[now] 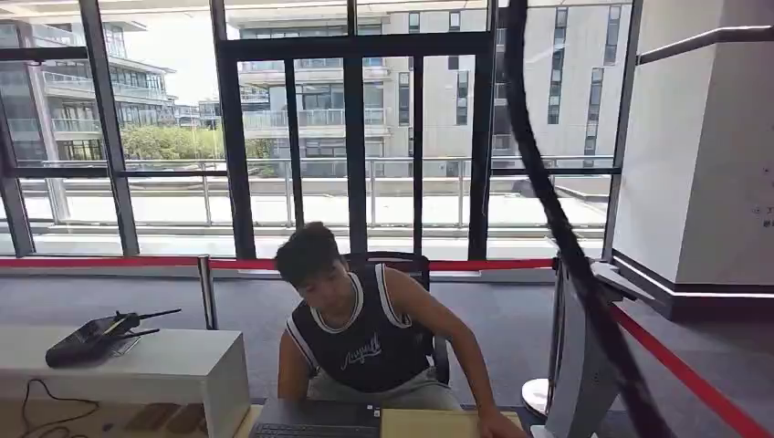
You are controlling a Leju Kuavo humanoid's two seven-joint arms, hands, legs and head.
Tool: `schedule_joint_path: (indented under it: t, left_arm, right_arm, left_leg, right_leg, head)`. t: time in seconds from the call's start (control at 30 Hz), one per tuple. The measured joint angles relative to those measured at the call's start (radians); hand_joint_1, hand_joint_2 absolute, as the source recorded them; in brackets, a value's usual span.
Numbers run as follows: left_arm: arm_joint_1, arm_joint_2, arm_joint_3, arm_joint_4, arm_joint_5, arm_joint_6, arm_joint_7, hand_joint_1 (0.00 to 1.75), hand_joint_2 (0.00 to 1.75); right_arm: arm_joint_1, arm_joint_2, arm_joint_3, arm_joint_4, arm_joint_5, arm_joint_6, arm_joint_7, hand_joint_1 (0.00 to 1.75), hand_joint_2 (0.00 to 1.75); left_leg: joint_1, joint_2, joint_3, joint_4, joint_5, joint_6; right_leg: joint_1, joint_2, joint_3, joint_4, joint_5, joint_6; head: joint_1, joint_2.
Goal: Pass the card to the sensor for recognition and then transmit it.
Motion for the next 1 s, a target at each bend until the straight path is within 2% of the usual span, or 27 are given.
schedule_joint_path:
  t: [0.2, 0.37, 0.5, 0.7, 1.0]
  left_arm:
    - [0.001, 0.000, -0.015, 0.000, 0.007, 0.000, -0.012, 0.00, 0.00]
    - [0.000, 0.000, -0.022, 0.000, 0.009, 0.000, -0.021, 0.00, 0.00]
    - [-0.002, 0.000, -0.033, 0.000, 0.005, -0.001, -0.022, 0.00, 0.00]
    - [-0.022, -0.005, -0.053, -0.002, -0.023, -0.019, -0.003, 0.00, 0.00]
    - [-0.060, -0.006, -0.092, -0.006, -0.042, -0.034, 0.016, 0.00, 0.00]
  right_arm:
    - [-0.035, -0.029, -0.026, -0.145, 0.031, 0.015, 0.064, 1.75, 1.75]
    - [-0.083, -0.061, -0.036, -0.251, 0.047, 0.069, 0.106, 1.75, 1.75]
    - [-0.140, -0.070, -0.034, -0.265, 0.046, 0.116, 0.111, 1.75, 1.75]
    - [-0.260, -0.066, -0.023, -0.192, 0.059, 0.156, 0.113, 1.75, 1.75]
    - [-0.484, -0.008, -0.004, 0.065, 0.066, 0.169, 0.084, 1.75, 1.75]
  left_leg:
    - [0.000, 0.000, 0.000, 0.000, 0.000, 0.000]
    - [0.000, 0.000, 0.000, 0.000, 0.000, 0.000]
    - [0.000, 0.000, 0.000, 0.000, 0.000, 0.000]
    - [0.000, 0.000, 0.000, 0.000, 0.001, -0.001]
    - [0.000, 0.000, -0.001, 0.000, 0.002, -0.001]
  right_leg:
    - [0.000, 0.000, 0.000, 0.000, 0.000, 0.000]
    - [0.000, 0.000, 0.000, 0.000, 0.000, 0.000]
    - [0.000, 0.000, 0.000, 0.000, 0.000, 0.000]
    - [0.000, 0.000, 0.000, 0.001, 0.001, 0.000]
    - [0.000, 0.000, 0.000, 0.002, 0.002, -0.001]
  head:
    - [0.000, 0.000]
    - [0.000, 0.000]
    - [0.000, 0.000]
    - [0.000, 0.000]
    - [0.000, 0.000]
